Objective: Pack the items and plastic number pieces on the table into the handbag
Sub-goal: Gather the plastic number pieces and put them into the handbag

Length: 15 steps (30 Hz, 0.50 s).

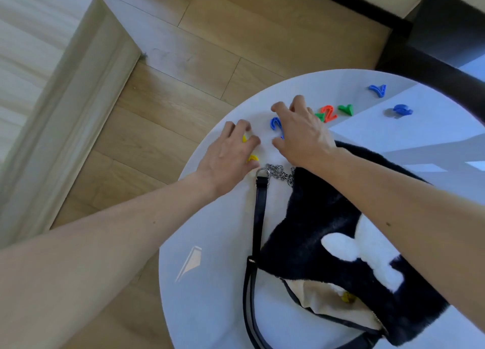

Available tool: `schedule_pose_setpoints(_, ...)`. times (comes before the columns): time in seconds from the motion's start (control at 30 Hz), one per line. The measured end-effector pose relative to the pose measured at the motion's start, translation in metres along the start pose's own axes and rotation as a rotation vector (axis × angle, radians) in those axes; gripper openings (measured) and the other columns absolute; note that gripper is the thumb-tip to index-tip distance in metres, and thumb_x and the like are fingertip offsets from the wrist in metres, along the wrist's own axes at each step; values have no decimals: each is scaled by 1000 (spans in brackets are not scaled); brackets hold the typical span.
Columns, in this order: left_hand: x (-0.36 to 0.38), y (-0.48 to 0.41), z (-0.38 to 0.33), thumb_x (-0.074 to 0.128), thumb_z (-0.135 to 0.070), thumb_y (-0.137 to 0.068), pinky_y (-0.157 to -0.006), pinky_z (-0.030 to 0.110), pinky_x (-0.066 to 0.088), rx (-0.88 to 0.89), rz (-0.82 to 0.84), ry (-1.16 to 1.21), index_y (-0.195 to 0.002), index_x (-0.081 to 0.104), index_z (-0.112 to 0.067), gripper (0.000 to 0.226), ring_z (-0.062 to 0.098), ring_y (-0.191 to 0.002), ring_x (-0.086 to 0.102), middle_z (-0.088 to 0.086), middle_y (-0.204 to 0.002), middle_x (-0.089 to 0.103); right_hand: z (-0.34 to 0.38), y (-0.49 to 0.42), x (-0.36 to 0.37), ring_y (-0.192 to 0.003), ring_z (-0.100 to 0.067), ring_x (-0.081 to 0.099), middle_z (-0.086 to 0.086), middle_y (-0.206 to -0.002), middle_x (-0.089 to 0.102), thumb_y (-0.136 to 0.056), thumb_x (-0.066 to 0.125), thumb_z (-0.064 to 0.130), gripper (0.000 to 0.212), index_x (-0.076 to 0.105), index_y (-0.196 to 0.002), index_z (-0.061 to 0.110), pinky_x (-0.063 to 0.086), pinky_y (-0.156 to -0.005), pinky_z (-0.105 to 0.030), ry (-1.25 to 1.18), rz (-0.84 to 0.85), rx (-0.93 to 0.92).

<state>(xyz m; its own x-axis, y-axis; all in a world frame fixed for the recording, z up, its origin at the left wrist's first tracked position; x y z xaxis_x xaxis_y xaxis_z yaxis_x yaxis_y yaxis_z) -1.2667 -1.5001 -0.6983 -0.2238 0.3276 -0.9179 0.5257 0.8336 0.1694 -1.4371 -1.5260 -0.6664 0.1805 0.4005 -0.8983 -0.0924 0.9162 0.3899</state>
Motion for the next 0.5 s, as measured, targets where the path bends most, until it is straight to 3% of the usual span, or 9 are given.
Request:
schedule_pose_setpoints(0.07,-1,2,-3,69,-12,-86,-47,37,48,40,-7,-23,-105,63,-6,21,33,-104,45,15,-119,50,-1,-1,10,-103,-35,50,-16,-124,40,-88,64,14,43,49,-128,14,47,-73,-39,22,-18,-9)
schedule_pose_setpoints(0.13,3,6,-4,65,5,-79,-42,32,37,73,-5,-50,-96,63,-3,19,34,-98,47,17,-112,52,0,1,16,-99,-34,48,-15,-118,41,-87,63,7,34,52,-118,13,51,-73,-44,-1,-47,-9)
schedule_pose_setpoints(0.3,13,14,-1,70,9,-73,-43,30,40,92,-50,-51,-91,63,-4,24,32,-95,48,14,-109,56,1,4,21,-98,-33,47,-13,-111,42,-86,57,1,30,57,-114,12,50,-76,-45,-122,-73,20)
schedule_pose_setpoints(0.4,14,14,3,70,13,-72,-47,36,49,115,-75,4,-93,67,-4,27,32,-94,50,13,-109,58,0,4,19,-94,-31,50,-7,-107,40,-85,57,3,31,59,-113,15,48,-75,-40,-241,-80,60)
schedule_pose_setpoints(0.5,5,11,3,68,3,-79,-68,37,51,12,-108,275,-95,72,-7,19,29,-91,56,10,-106,62,-1,8,8,-93,-24,55,-7,-110,48,-85,61,5,29,61,-110,19,48,-72,-25,-460,-149,152)
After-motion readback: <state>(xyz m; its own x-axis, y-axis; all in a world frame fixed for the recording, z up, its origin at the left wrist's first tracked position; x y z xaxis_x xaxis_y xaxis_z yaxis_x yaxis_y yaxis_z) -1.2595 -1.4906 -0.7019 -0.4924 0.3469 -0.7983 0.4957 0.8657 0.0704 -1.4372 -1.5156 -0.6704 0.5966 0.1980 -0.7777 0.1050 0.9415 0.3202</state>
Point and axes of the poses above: each hand's wrist, its own y-axis away from the middle knuckle, its own x-axis out of the palm, z = x × y, the point moved 1 cm from there along -y, towards the middle knuckle
